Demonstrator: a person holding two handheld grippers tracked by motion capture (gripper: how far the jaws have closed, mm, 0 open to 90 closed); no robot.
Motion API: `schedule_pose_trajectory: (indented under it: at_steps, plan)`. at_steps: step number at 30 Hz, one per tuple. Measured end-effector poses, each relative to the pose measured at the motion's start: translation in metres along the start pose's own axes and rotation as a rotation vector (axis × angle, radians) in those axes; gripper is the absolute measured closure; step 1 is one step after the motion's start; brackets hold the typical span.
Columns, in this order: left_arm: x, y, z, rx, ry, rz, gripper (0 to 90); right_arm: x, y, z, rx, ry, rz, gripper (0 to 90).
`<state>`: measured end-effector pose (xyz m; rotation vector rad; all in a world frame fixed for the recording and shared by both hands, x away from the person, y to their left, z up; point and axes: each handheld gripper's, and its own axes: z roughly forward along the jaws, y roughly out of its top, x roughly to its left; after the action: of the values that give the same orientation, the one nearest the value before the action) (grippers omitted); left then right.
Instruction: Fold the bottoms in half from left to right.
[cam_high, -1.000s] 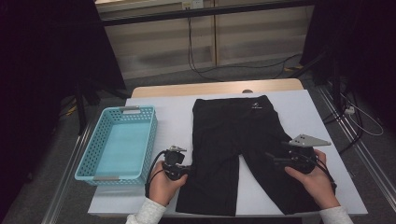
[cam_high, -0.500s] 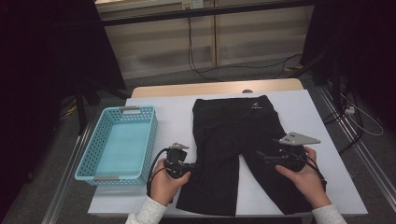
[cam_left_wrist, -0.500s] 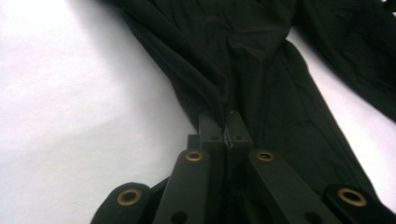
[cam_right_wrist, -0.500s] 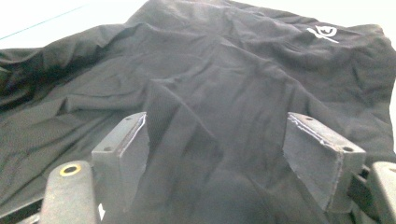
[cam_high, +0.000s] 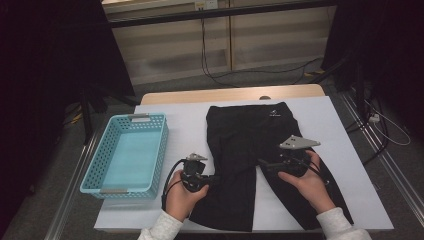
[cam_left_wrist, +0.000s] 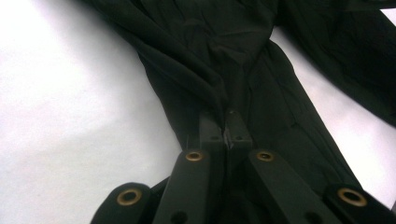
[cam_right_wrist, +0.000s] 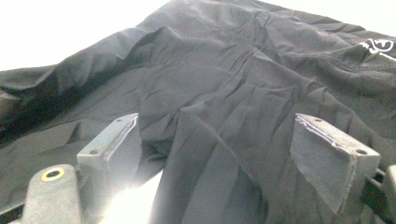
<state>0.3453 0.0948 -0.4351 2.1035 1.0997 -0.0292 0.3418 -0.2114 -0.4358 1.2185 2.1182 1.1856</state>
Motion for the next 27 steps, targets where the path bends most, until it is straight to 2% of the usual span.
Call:
schedule_pose_trajectory:
  at_steps: [2,6,13,19,21,27]
  plan:
    - [0.0,0.0,0.001,0.0,-0.004,-0.002,89.3,0.002,0.003,0.005,0.016,-0.01,0.0,15.7]
    - [0.001,0.0,0.002,0.007,-0.003,0.001,89.3,0.009,0.007,0.014,-0.003,0.002,0.026,15.7]
    - [-0.004,0.0,0.004,0.0,-0.005,0.009,89.3,0.017,0.018,0.028,0.0,0.009,0.047,14.0]
    - [-0.005,0.0,0.005,0.003,-0.006,0.016,89.3,0.024,0.024,0.036,-0.004,0.016,0.031,13.7]
    - [-0.006,0.001,0.004,-0.009,-0.001,0.017,89.3,0.026,0.024,0.039,0.004,0.021,0.044,13.6]
    - [-0.007,0.0,0.004,-0.002,-0.015,0.022,89.3,0.031,0.027,0.045,0.003,0.031,0.036,13.7]
